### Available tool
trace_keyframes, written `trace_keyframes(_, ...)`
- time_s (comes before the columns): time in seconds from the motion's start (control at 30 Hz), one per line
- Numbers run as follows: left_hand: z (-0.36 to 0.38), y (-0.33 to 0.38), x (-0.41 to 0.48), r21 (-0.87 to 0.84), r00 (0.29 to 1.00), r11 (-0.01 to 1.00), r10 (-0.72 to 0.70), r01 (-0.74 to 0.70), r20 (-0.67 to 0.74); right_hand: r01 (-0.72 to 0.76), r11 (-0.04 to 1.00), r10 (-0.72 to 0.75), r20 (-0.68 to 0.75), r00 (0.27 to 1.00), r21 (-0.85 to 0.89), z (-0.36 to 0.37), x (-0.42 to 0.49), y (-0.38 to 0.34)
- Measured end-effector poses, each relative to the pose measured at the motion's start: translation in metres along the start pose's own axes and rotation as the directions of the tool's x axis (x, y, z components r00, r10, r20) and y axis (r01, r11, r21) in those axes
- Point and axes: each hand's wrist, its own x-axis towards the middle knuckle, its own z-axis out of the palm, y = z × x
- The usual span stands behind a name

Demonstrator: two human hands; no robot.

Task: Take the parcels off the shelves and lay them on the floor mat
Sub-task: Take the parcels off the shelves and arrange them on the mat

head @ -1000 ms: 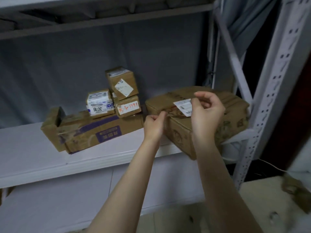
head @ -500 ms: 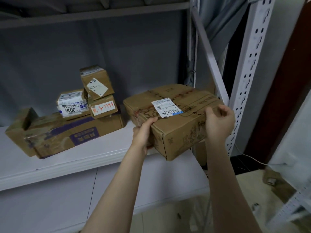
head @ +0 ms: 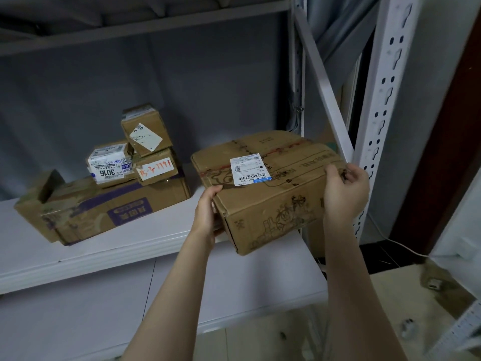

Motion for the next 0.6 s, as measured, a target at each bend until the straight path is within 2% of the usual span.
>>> trace_keyframes(0.13, -0.007, 0.000, -0.003, 0.005, 1.000, 1.000, -0.010, 0.010, 0.026, -0.005, 0.999, 0.006, -0.046, 0.999, 0.034, -0.017, 0.005, 0.006)
trace_keyframes(0.3, -0.016, -0.004, -0.003, -0.092, 0.996, 0.994, 0.062, -0.055, 0.069, -0.016, 1.000, 0.016, -0.045, 0.999, 0.004, -0.027, 0.007, 0.012)
trace_keyframes(0.43, -0.027, -0.009, -0.007, -0.158, 0.992, 0.985, 0.090, -0.076, 0.084, -0.093, 0.996, 0.091, 0.125, 0.988, 0.004, -0.031, 0.004, 0.013)
trace_keyframes(0.6, -0.046, -0.014, -0.010, -0.218, 0.990, 0.974, 0.080, -0.054, 0.115, -0.201, 0.980, 0.187, 0.335, 0.923, 0.006, -0.044, -0.003, 0.013)
